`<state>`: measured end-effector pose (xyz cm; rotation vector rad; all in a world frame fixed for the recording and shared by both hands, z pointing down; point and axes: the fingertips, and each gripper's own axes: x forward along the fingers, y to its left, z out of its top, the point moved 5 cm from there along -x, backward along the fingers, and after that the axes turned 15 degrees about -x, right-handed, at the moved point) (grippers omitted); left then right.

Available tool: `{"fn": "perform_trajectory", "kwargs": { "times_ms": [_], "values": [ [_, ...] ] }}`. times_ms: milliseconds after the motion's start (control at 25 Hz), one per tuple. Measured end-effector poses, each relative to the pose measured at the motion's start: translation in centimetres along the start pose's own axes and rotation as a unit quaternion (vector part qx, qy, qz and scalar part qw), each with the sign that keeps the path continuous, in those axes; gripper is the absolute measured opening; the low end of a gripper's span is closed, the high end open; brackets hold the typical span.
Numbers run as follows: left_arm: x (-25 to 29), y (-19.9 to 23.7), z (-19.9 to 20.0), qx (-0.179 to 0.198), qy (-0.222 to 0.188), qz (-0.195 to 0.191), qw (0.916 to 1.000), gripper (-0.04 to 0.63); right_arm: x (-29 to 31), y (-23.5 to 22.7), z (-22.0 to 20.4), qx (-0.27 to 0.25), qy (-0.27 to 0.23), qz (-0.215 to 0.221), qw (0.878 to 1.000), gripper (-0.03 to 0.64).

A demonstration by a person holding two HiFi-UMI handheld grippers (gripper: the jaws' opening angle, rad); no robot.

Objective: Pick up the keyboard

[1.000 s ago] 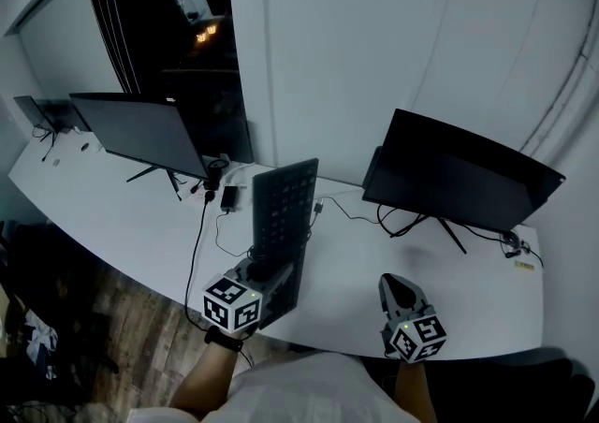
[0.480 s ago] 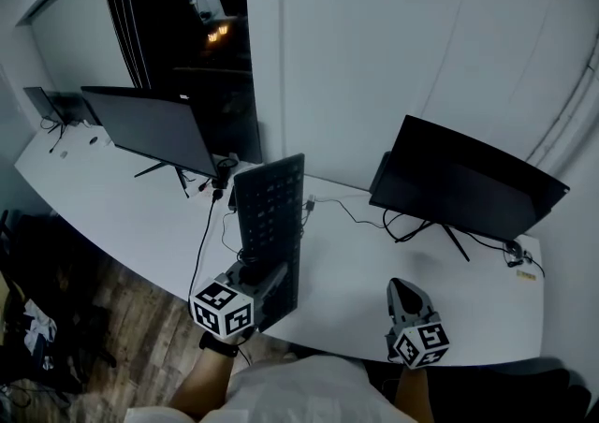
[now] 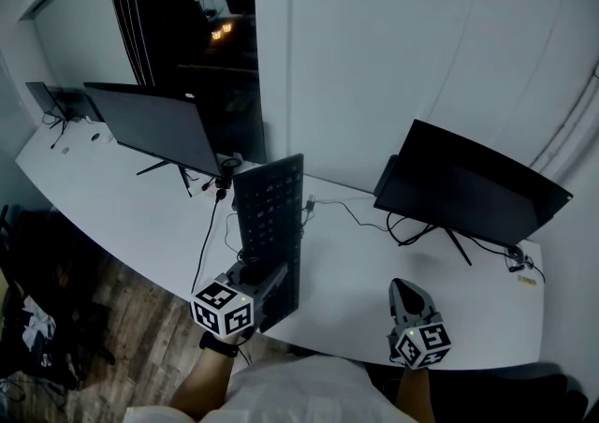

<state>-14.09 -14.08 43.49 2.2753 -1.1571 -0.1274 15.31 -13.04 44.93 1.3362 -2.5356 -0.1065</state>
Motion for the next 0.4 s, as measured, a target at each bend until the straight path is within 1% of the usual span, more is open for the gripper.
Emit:
{"fn": "perform_trajectory", "kwargs": {
  "times_ms": [400],
  "values": [
    [0.20, 0.35, -0.08, -0.002, 0.007, -0.007, 1.0000, 0.061, 0.54, 0.23, 0.24, -0.006, 0.002, 0.006, 1.000, 0.000]
  ]
}}
